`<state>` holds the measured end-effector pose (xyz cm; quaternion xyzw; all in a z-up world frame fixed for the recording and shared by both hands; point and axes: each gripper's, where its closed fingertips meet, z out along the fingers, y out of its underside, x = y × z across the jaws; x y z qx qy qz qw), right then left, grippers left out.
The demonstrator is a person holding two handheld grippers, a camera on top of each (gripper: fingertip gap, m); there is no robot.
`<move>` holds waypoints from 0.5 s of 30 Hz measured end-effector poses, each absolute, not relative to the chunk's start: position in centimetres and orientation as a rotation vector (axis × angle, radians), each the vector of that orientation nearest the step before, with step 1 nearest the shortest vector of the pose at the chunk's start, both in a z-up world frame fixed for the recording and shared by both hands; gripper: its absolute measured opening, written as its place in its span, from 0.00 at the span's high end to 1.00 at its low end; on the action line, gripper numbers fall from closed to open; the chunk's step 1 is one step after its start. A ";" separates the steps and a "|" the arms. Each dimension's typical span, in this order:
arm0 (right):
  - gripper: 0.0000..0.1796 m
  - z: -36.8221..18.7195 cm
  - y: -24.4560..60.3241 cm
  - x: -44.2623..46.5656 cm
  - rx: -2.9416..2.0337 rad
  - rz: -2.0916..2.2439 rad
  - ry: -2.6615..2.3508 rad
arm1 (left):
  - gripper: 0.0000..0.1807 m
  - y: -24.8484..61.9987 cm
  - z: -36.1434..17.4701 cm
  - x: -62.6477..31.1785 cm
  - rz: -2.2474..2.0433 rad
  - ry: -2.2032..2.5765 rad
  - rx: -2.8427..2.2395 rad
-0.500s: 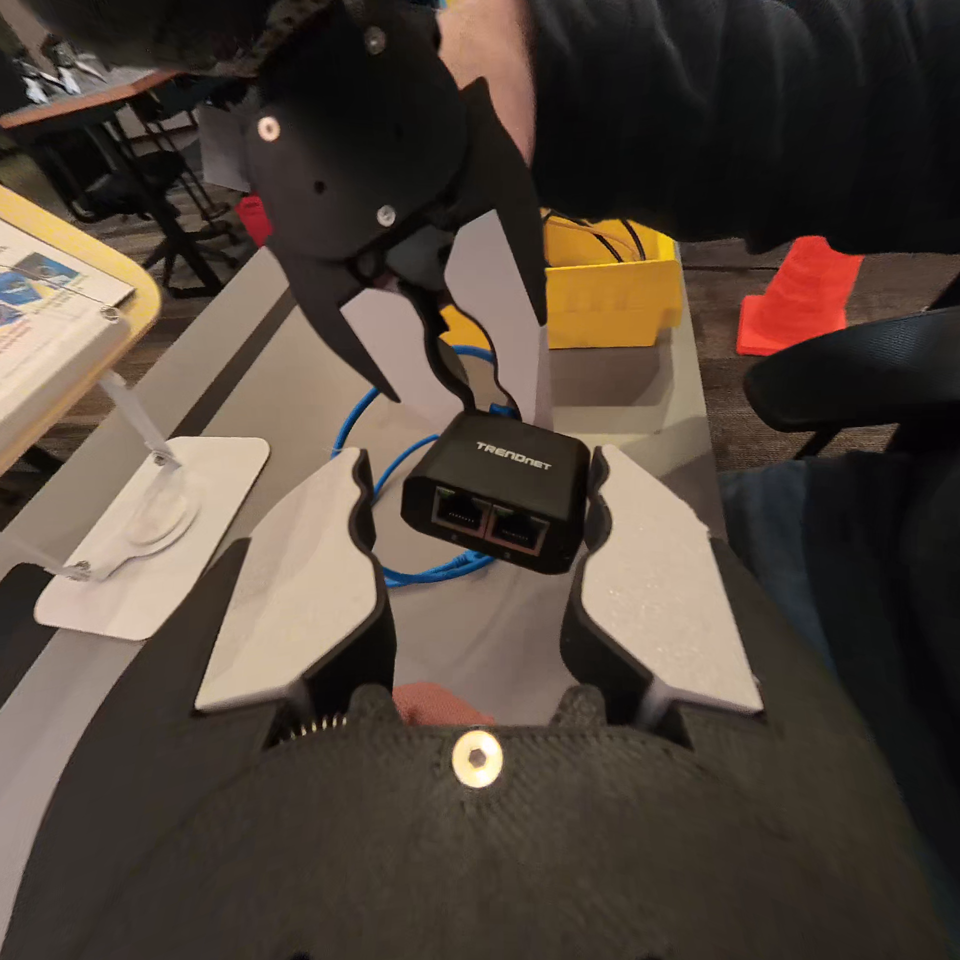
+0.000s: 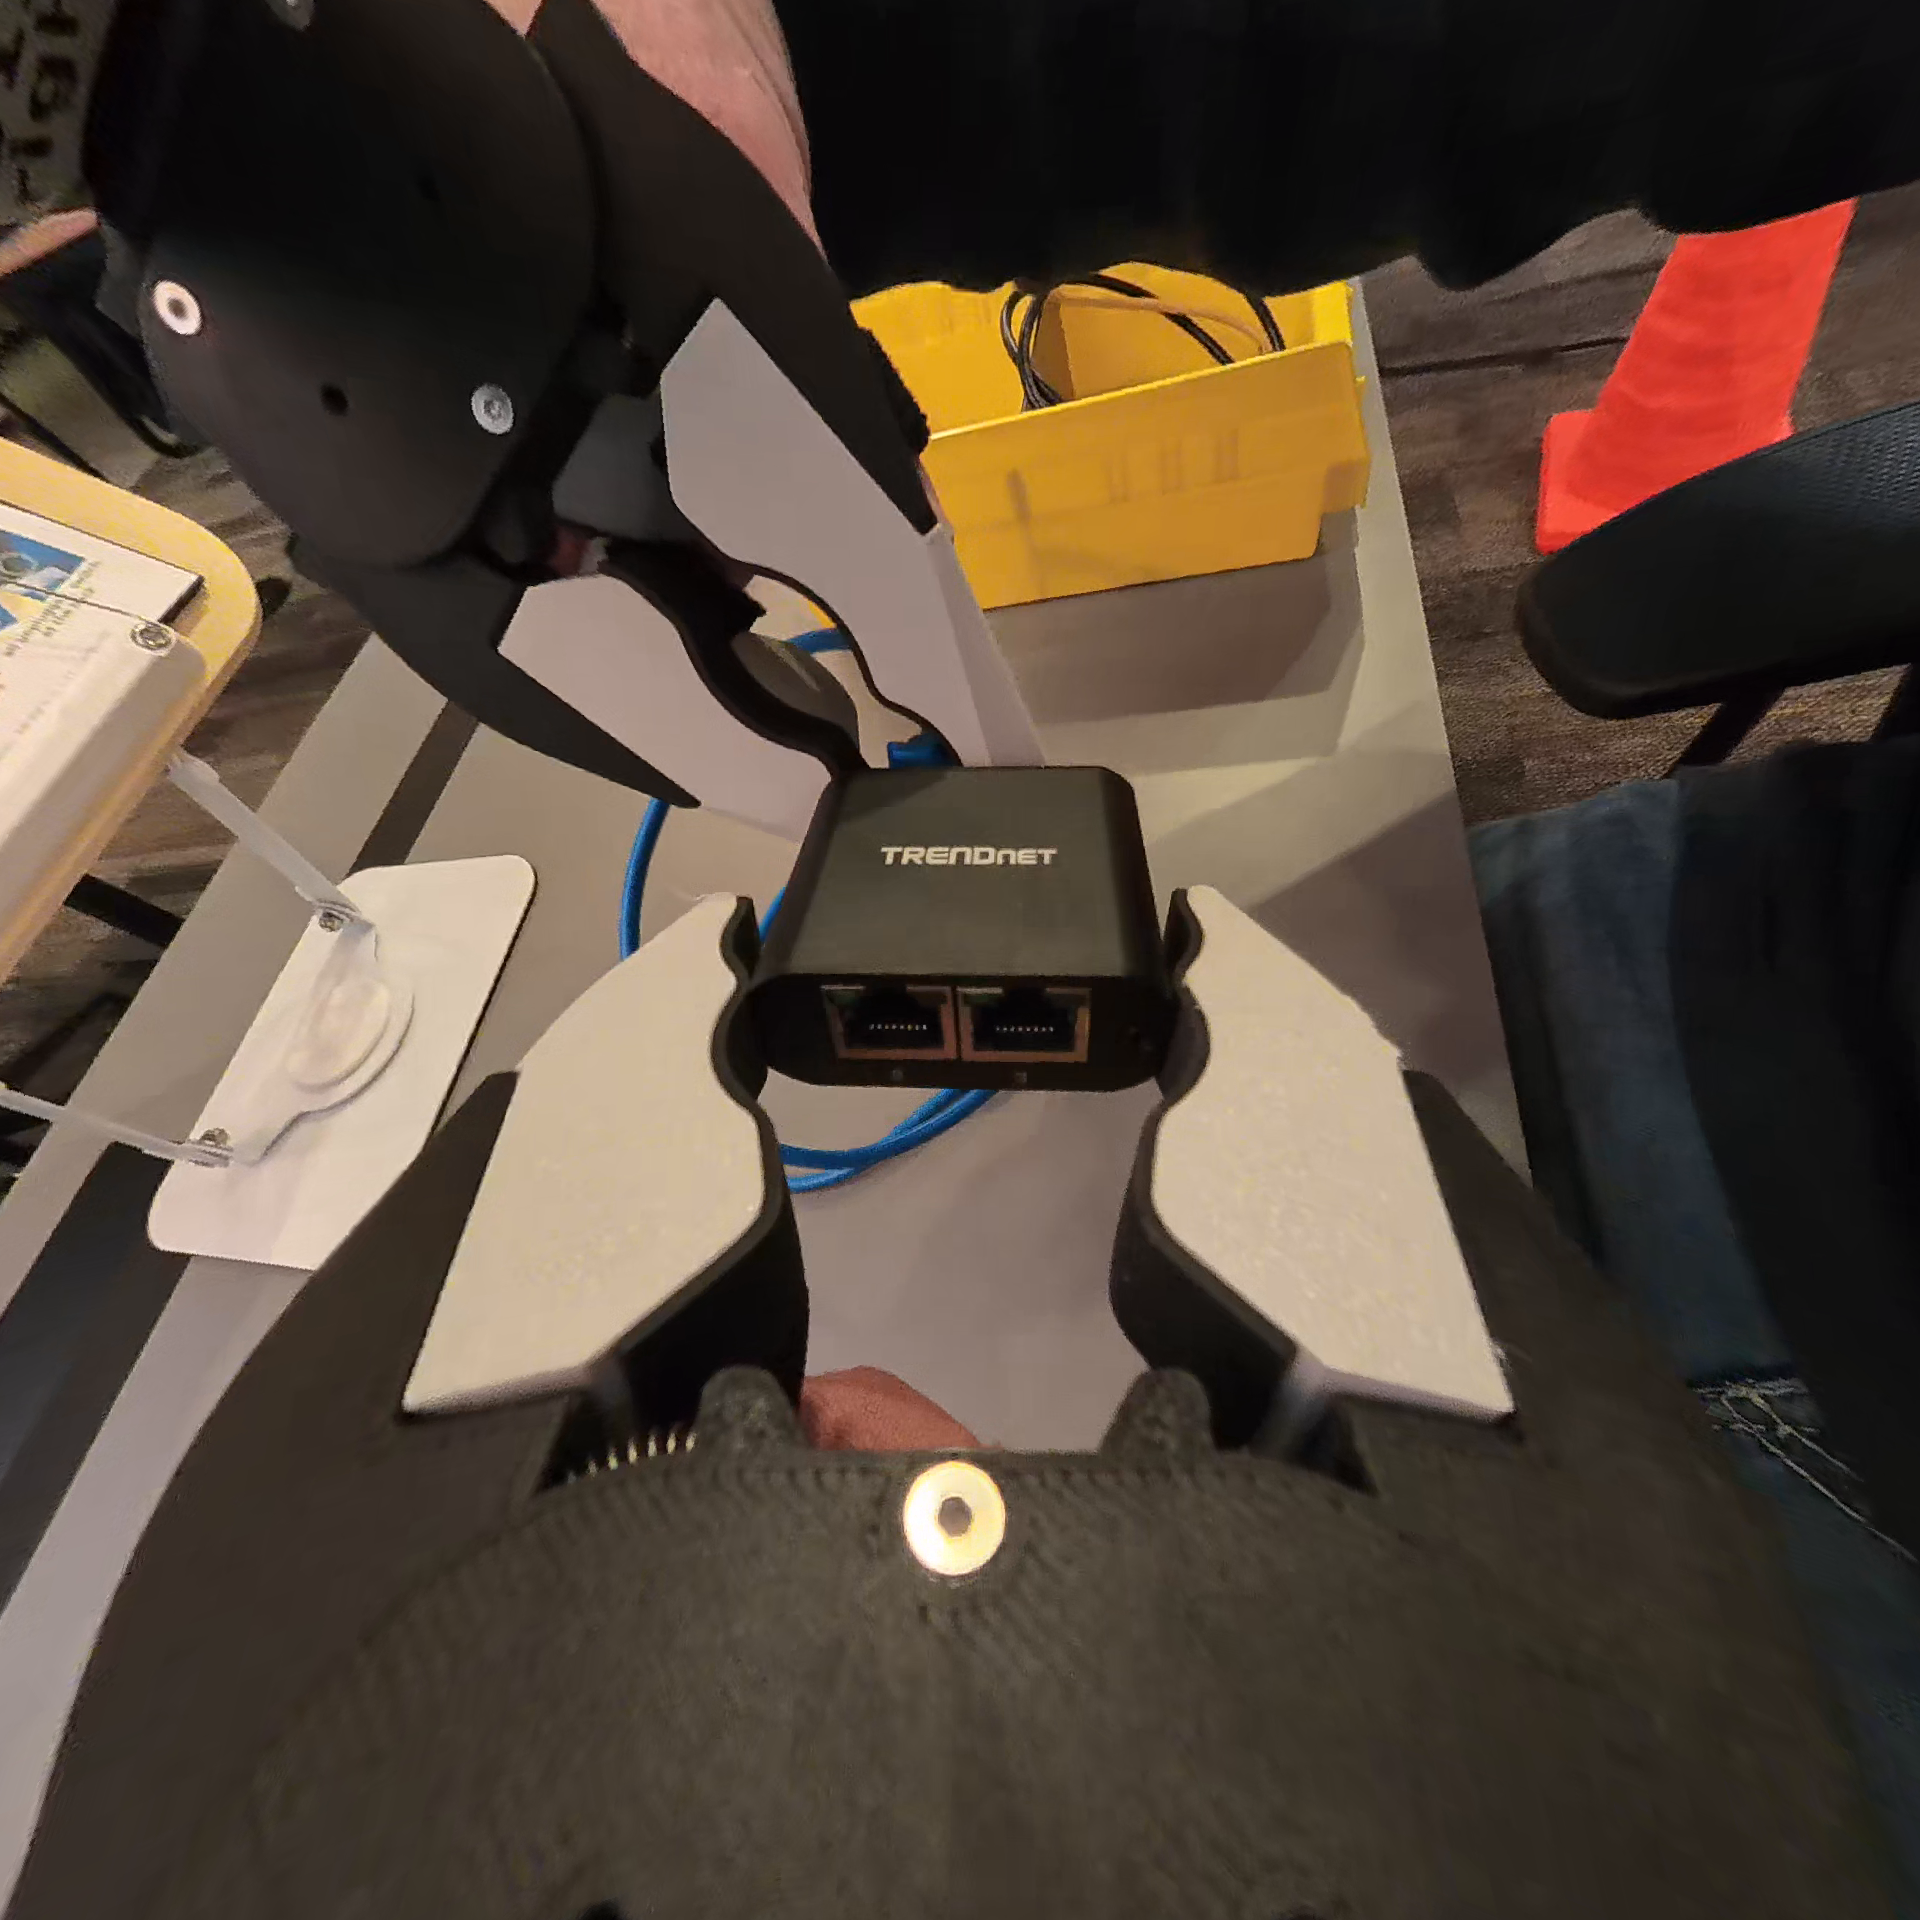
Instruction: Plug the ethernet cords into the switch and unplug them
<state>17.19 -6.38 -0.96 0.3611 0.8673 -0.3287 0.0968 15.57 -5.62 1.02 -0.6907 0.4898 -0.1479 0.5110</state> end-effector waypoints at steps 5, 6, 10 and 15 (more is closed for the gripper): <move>0.95 -0.3 -6.2 16.9 1.103 -1.015 2.570 | 0.60 -5.3 1.6 15.5 -0.344 1.135 -1.619; 0.95 -0.2 -6.1 16.8 1.101 -1.022 2.574 | 0.60 -5.3 1.7 15.5 -0.358 1.124 -1.621; 0.88 0.5 -5.2 15.6 1.210 -1.086 2.627 | 0.60 -5.1 2.4 15.0 -0.429 1.035 -1.615; 0.79 3.2 -2.7 13.7 1.435 -1.139 2.985 | 0.60 -4.4 3.5 13.8 -0.576 0.856 -1.617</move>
